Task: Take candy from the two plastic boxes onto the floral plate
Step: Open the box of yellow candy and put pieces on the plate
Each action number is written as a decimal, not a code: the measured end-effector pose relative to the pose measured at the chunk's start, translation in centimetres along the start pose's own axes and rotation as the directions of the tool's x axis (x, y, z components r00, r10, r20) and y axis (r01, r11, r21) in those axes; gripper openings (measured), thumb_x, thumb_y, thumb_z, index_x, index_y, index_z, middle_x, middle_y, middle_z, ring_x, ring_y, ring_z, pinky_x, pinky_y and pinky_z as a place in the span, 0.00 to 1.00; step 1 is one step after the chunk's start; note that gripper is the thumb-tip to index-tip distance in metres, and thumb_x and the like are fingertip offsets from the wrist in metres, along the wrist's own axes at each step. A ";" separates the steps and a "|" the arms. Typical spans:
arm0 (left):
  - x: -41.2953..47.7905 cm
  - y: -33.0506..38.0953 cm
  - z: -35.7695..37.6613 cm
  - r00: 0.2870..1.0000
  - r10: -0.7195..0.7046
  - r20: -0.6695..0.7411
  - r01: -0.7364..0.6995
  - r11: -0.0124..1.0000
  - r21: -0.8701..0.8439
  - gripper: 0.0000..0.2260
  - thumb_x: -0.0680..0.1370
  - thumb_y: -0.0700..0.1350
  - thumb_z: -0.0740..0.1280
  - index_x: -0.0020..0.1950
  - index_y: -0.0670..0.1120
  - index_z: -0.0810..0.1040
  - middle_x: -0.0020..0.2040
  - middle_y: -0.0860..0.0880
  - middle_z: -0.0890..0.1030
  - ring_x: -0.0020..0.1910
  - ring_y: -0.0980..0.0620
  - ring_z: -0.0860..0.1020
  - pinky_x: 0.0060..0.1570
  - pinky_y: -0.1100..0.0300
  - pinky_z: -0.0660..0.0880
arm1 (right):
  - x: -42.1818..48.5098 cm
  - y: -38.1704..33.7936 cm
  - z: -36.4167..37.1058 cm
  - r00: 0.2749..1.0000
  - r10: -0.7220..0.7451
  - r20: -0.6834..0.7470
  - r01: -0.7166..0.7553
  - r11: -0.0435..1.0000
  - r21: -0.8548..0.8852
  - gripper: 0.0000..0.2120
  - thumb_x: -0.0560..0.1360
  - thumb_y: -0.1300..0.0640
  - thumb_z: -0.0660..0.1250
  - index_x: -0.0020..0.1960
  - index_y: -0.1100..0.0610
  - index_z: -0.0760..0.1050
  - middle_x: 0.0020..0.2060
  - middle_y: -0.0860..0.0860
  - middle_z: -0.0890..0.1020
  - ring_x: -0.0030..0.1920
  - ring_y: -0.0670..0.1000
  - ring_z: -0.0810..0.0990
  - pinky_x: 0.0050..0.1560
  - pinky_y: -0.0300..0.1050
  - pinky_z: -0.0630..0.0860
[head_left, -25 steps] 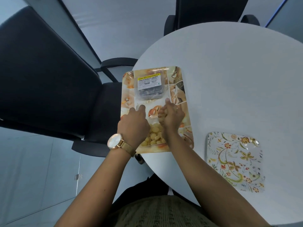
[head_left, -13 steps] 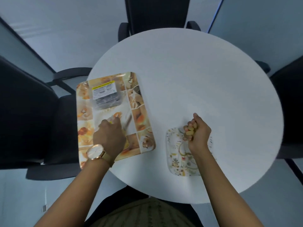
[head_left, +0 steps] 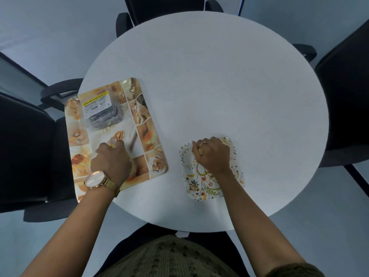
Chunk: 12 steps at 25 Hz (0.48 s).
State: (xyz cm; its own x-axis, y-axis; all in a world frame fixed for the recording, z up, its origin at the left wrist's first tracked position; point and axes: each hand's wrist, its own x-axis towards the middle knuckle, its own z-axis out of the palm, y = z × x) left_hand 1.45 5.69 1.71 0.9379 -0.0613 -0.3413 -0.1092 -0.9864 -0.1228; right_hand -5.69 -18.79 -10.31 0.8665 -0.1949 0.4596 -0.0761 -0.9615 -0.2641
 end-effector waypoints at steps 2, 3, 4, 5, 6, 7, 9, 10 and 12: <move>-0.2 0.4 0.1 1.000 -0.007 0.014 0.007 1.000 0.007 0.20 0.77 0.40 0.59 0.69 0.41 0.68 0.59 0.30 0.73 0.51 0.33 0.80 0.47 0.47 0.78 | -0.4 0.0 0.3 0.999 -0.048 -0.016 0.048 0.999 -0.015 0.15 0.74 0.54 0.68 0.29 0.55 0.77 0.23 0.49 0.79 0.26 0.50 0.74 0.22 0.38 0.66; -0.2 0.5 0.1 1.000 -0.010 0.020 0.010 1.000 0.011 0.20 0.77 0.40 0.59 0.69 0.41 0.68 0.60 0.30 0.73 0.52 0.33 0.80 0.48 0.47 0.78 | -0.5 0.0 0.4 0.997 -0.073 -0.018 0.073 0.997 -0.018 0.14 0.74 0.55 0.68 0.30 0.55 0.78 0.25 0.49 0.80 0.28 0.50 0.75 0.23 0.39 0.67; -0.2 0.7 0.0 1.000 -0.013 0.021 0.013 1.000 0.016 0.19 0.77 0.39 0.59 0.68 0.40 0.69 0.61 0.29 0.72 0.52 0.32 0.80 0.48 0.48 0.77 | -0.6 0.1 0.5 0.995 -0.094 -0.019 0.094 0.995 -0.019 0.14 0.75 0.55 0.67 0.31 0.56 0.79 0.26 0.49 0.81 0.29 0.51 0.75 0.24 0.40 0.68; -0.2 0.9 0.0 1.000 -0.016 0.020 0.015 1.000 0.020 0.19 0.77 0.39 0.59 0.68 0.40 0.69 0.61 0.28 0.72 0.53 0.32 0.79 0.49 0.47 0.77 | -0.6 0.1 0.6 0.994 -0.109 -0.016 0.108 0.994 -0.023 0.14 0.75 0.55 0.67 0.32 0.56 0.79 0.27 0.50 0.81 0.30 0.51 0.75 0.25 0.41 0.70; -0.2 1.0 0.0 1.000 -0.019 0.021 0.018 1.000 0.019 0.19 0.77 0.39 0.59 0.67 0.40 0.69 0.62 0.27 0.71 0.53 0.32 0.79 0.49 0.47 0.77 | -0.7 0.1 0.6 0.993 -0.118 -0.005 0.118 0.992 -0.034 0.14 0.76 0.54 0.66 0.32 0.57 0.79 0.29 0.50 0.82 0.31 0.52 0.75 0.27 0.43 0.70; -0.3 1.1 0.0 1.000 -0.023 0.021 0.023 1.000 0.020 0.19 0.77 0.39 0.59 0.67 0.39 0.69 0.62 0.26 0.71 0.53 0.31 0.79 0.49 0.47 0.77 | -0.7 0.2 0.5 0.992 -0.123 0.007 0.123 0.991 -0.051 0.14 0.76 0.54 0.65 0.33 0.57 0.78 0.31 0.51 0.82 0.32 0.53 0.75 0.29 0.44 0.71; -0.2 1.5 0.5 0.999 -0.035 0.006 0.035 0.999 0.038 0.20 0.77 0.38 0.57 0.69 0.38 0.67 0.63 0.24 0.69 0.54 0.31 0.79 0.50 0.46 0.76 | -0.8 0.0 0.4 0.992 -0.127 0.023 0.128 0.987 -0.093 0.13 0.76 0.54 0.65 0.35 0.58 0.78 0.34 0.51 0.82 0.34 0.54 0.76 0.33 0.47 0.72; -0.2 1.7 0.7 0.999 -0.037 0.001 0.037 0.998 0.059 0.21 0.77 0.37 0.57 0.71 0.37 0.65 0.64 0.22 0.68 0.54 0.30 0.79 0.50 0.46 0.76 | -0.8 -0.2 0.3 0.992 -0.127 0.028 0.129 0.986 -0.108 0.12 0.76 0.53 0.64 0.37 0.58 0.78 0.35 0.51 0.82 0.35 0.54 0.76 0.34 0.49 0.73; -0.3 2.1 0.9 0.999 -0.039 0.031 0.035 0.994 0.104 0.23 0.78 0.39 0.57 0.73 0.38 0.61 0.66 0.21 0.65 0.55 0.29 0.79 0.49 0.45 0.77 | -0.8 -0.3 0.1 0.991 -0.133 0.029 0.136 0.983 -0.123 0.11 0.76 0.52 0.64 0.40 0.58 0.78 0.36 0.52 0.82 0.37 0.55 0.76 0.37 0.50 0.73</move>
State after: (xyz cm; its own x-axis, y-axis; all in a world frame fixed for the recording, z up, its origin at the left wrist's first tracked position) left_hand 0.64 3.75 0.71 0.9308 -0.0182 -0.3651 -0.1094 -0.9669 -0.2306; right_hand -6.28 -18.32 -10.68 0.8828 -0.0595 0.4659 -0.0180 -0.9955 -0.0931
